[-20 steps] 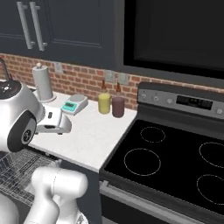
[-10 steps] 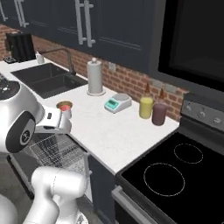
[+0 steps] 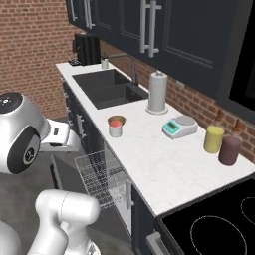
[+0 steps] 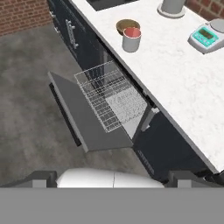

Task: Pick up the cup and bowl from the counter, place them in the dishwasher, and close the dishwasher door.

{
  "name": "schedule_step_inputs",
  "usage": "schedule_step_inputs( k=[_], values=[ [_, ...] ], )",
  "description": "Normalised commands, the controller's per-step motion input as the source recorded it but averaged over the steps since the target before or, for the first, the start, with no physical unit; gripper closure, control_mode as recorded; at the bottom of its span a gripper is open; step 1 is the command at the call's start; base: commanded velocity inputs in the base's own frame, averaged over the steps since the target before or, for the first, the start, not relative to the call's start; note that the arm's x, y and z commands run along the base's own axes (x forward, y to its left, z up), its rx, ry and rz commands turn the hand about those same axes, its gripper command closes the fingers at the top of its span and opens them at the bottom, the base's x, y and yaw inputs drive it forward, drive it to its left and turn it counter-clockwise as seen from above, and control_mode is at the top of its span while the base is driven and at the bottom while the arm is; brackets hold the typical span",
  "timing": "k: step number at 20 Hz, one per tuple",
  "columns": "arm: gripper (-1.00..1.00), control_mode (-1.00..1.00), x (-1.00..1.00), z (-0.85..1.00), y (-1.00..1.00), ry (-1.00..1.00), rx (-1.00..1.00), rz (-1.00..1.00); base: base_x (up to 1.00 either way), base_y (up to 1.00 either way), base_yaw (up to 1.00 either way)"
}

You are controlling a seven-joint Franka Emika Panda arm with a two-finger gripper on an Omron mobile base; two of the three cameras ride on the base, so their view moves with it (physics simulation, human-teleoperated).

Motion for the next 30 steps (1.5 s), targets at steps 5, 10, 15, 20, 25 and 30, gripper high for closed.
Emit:
schedule_step_inputs(
  k=[5,10,15,20,25,30],
  values=[
    [-1.00,1.00,0.00,0.00,0.00,0.00,0.00,0.00,0.10,-0.31,0.21],
    [-1.00,1.00,0.00,0.00,0.00,0.00,0.00,0.00,0.43,-0.02,0.25],
    [-1.00,1.00,0.00,0.00,0.00,0.00,0.00,0.00,0.42,0.00,0.18],
    [-1.00,1.00,0.00,0.00,0.00,0.00,0.00,0.00,0.09,-0.30,0.14],
    [-1.00,1.00,0.00,0.00,0.00,0.00,0.00,0.00,0.28,-0.46,0.22],
    [-1.00,1.00,0.00,0.00,0.00,0.00,0.00,0.00,0.16,-0.27,0.18]
  ],
)
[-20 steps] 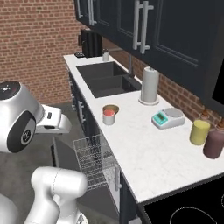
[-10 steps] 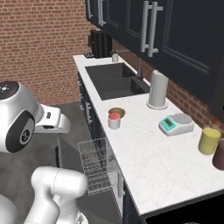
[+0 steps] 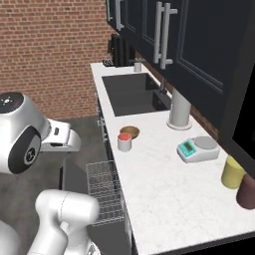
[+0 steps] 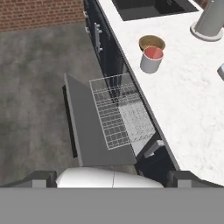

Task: Pick up the cup and bowl from the counter, place them in the dishwasher, and close the dishwasher door.

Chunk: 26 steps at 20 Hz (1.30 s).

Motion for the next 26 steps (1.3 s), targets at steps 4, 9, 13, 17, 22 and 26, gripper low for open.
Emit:
schedule_step_inputs(
  k=[4,9,13,17,22,26],
  values=[
    [-1.00,1.00,0.00,0.00,0.00,0.00,0.00,0.00,0.00,-0.20,0.17],
    [-1.00,1.00,0.00,0.00,0.00,0.00,0.00,0.00,0.21,-0.02,0.11],
    [-1.00,-1.00,0.41,-0.03,0.00,0.03,0.00,0.03,0.13,0.00,0.01],
    [-1.00,-1.00,0.62,-0.06,0.00,0.00,-0.04,-0.04,0.00,0.00,0.00],
    [-1.00,-1.00,0.83,-0.21,0.00,0.04,-0.09,-0.14,0.00,0.00,0.00],
    [-1.00,-1.00,0.86,-0.26,-0.03,0.06,-0.07,-0.12,0.00,0.00,0.00]
  ],
)
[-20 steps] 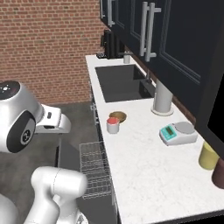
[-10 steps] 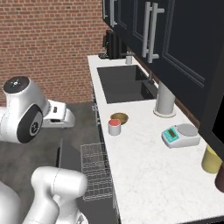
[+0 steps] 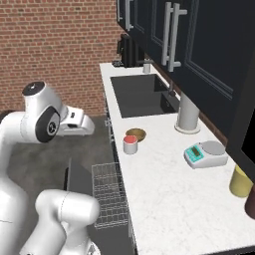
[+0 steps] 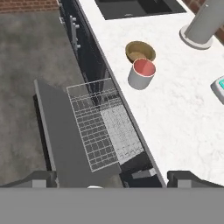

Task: Pick up the cup and bowl from the counter, place them in the dishwasher, and close the dishwasher door.

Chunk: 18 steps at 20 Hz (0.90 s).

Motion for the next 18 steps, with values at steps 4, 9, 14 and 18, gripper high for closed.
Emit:
schedule_step_inputs(
  k=[4,9,14,18],
  values=[
    [-1.00,-1.00,0.58,-0.36,-0.30,0.08,0.00,-0.01,0.00,0.00,0.00],
    [-1.00,-1.00,0.48,-0.34,-0.45,0.07,0.00,0.02,0.00,0.00,0.00],
    [-1.00,-1.00,0.41,-0.23,-0.40,0.00,0.00,0.16,0.00,0.00,0.00],
    [-1.00,-1.00,0.51,-0.22,-0.21,0.04,0.00,0.12,0.00,0.00,0.00]
  ],
)
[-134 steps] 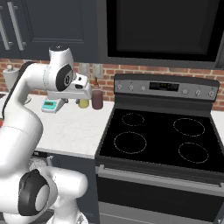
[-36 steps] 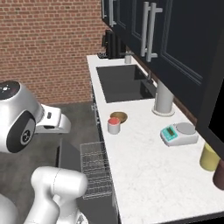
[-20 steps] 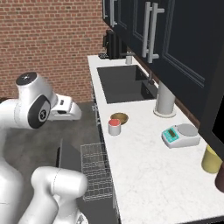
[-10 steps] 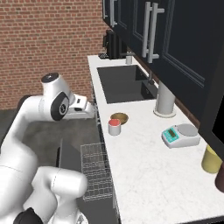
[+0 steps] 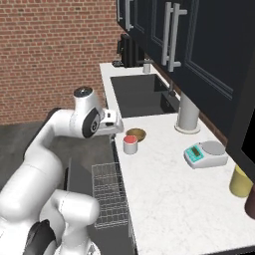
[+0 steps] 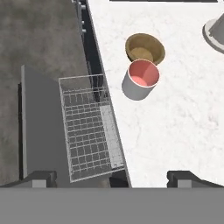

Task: Pick up the cup and bowl from the counter, place them in the dishwasher, and close the dishwasher door.

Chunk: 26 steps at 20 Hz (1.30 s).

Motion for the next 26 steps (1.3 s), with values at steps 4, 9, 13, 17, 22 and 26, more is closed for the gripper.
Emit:
schedule_step_inputs(
  k=[4,9,13,17,22,26],
  values=[
    [-1.00,-1.00,0.49,-0.28,-0.01,0.08,0.00,0.09,0.00,0.00,0.00],
    [-1.00,-1.00,0.45,-0.30,0.00,0.08,0.00,0.12,0.00,0.00,0.00],
    [-1.00,-1.00,0.41,-0.13,0.00,0.08,0.00,0.07,0.00,0.00,0.00],
    [-1.00,-1.00,0.41,-0.17,0.00,0.11,0.00,0.01,0.00,0.00,0.00],
    [-1.00,-1.00,0.33,-0.11,0.00,0.07,0.00,-0.02,0.00,0.00,0.00],
    [-1.00,-1.00,0.19,-0.27,0.00,0.05,0.00,-0.02,0.00,0.00,0.00]
  ],
)
